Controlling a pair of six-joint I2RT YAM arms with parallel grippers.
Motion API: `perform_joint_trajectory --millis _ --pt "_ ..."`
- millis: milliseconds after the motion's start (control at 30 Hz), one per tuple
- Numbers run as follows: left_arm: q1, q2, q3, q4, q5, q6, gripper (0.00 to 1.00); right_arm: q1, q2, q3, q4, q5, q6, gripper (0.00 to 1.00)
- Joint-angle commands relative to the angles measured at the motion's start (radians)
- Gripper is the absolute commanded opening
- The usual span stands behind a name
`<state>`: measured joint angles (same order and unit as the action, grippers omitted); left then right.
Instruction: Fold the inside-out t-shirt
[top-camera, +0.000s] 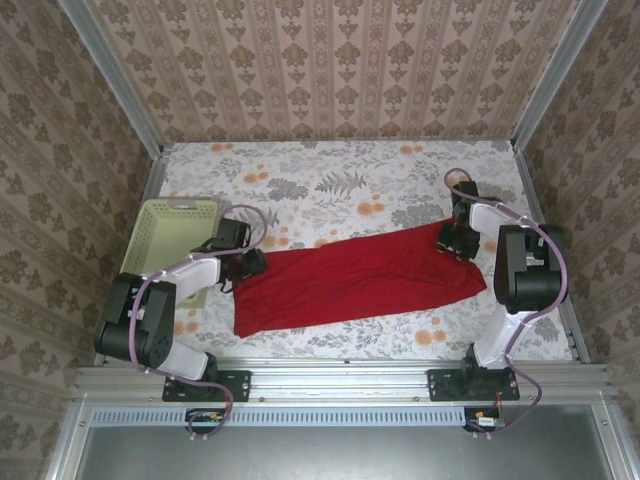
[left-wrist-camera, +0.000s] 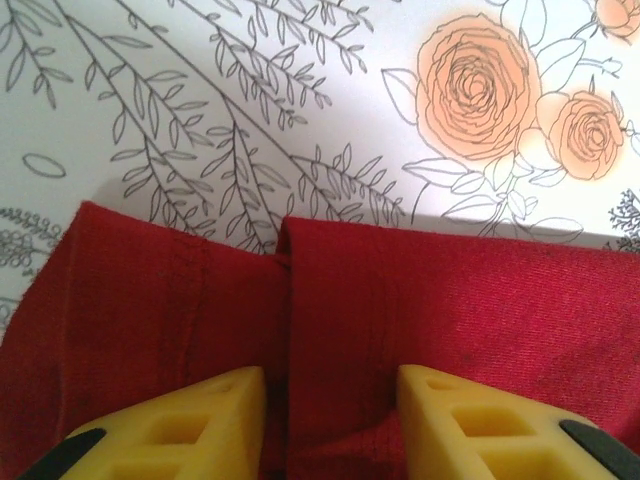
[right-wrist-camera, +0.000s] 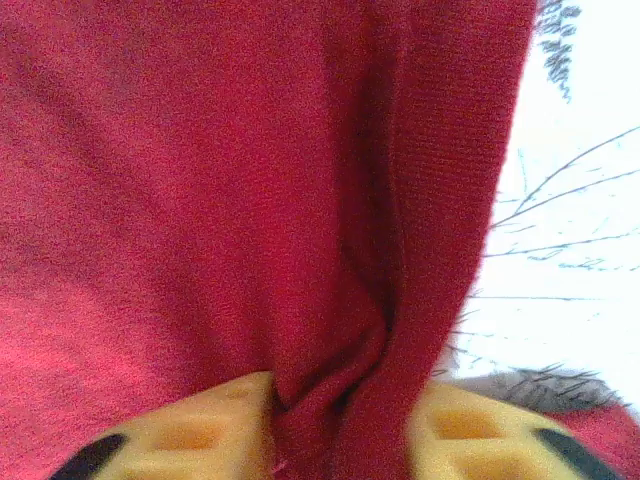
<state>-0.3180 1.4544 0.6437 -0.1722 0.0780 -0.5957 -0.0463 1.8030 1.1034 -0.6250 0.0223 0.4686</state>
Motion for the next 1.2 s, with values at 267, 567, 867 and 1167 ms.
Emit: perform_joint_trajectory --millis 267,567,867,1167 --pt "-0.130 0.008 -0.003 -0.057 -0.051 -0.059 0.39 -0.066 -0.265 -0.008 -0.134 0.176 0.002 0.00" --pt "-0.271 -0.013 0.133 -0.094 -0.029 -0.112 0.39 -0.009 -0.321 0.227 -0.334 0.375 -0.085 0.00" --pt "-0.313 0.048 0.111 -0.041 -0.002 -0.115 0.31 0.291 -0.349 0.293 -0.438 0.350 -0.027 0.00" --pt "-0.359 0.112 -0.034 0.196 0.050 -0.217 0.20 0.759 -0.191 0.352 -0.351 0.242 0.222 0.00"
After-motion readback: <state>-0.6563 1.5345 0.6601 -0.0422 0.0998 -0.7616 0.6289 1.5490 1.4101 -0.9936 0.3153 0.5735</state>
